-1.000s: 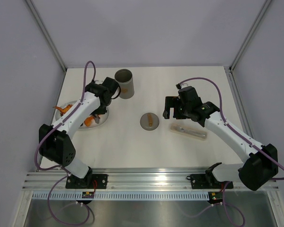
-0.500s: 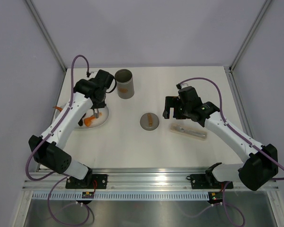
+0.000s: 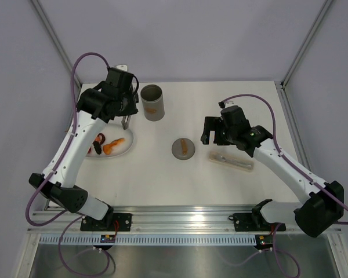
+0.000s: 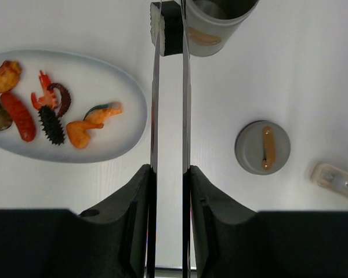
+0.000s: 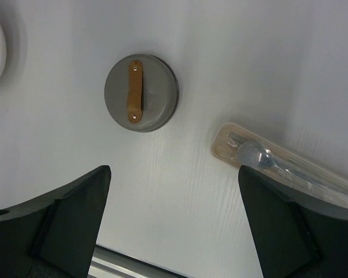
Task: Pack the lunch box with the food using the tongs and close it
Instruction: Place the fake food in the packing box.
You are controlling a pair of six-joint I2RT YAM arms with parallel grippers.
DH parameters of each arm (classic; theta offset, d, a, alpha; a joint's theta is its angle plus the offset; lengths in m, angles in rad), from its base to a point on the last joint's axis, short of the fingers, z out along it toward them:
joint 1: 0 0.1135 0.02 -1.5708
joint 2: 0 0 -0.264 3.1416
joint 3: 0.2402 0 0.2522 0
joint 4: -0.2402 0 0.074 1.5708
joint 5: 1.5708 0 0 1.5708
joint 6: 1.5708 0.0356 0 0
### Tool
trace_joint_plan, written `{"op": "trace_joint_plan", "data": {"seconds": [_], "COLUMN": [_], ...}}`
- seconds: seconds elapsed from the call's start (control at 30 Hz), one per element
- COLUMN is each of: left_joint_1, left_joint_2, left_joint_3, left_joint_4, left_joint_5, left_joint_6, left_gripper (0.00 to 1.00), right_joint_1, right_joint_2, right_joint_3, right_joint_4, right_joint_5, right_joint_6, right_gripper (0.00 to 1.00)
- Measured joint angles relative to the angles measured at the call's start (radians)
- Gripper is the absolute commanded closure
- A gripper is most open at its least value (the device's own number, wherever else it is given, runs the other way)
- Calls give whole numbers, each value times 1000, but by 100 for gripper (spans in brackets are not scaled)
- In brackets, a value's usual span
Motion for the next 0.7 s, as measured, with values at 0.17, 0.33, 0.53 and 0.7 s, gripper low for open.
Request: {"op": "trace_joint_plan", "data": {"seconds": [0.17, 0.33, 0.53, 0.7], "left_joint_1": [-2, -2, -2, 0], "left_joint_2": [52, 122, 187, 212], "left_joint_3": [17, 18, 40, 44], "left_joint_4": [78, 161, 219, 249], "left_joint_5": [34, 59, 75, 77], "left_joint_6": [16, 37, 48, 54], "left_gripper": [100, 100, 100, 100], "right_joint_1": [0, 0, 0, 0], "right_joint_2": [-7, -7, -6, -6], "right_joint_3": [0, 0, 0, 0], "right_joint_4": [-2, -5, -9, -9], "right_joint_5": [12, 14, 16, 16], "right_joint_6": [0, 0, 0, -1], "right_gripper": [1, 1, 1, 1]}}
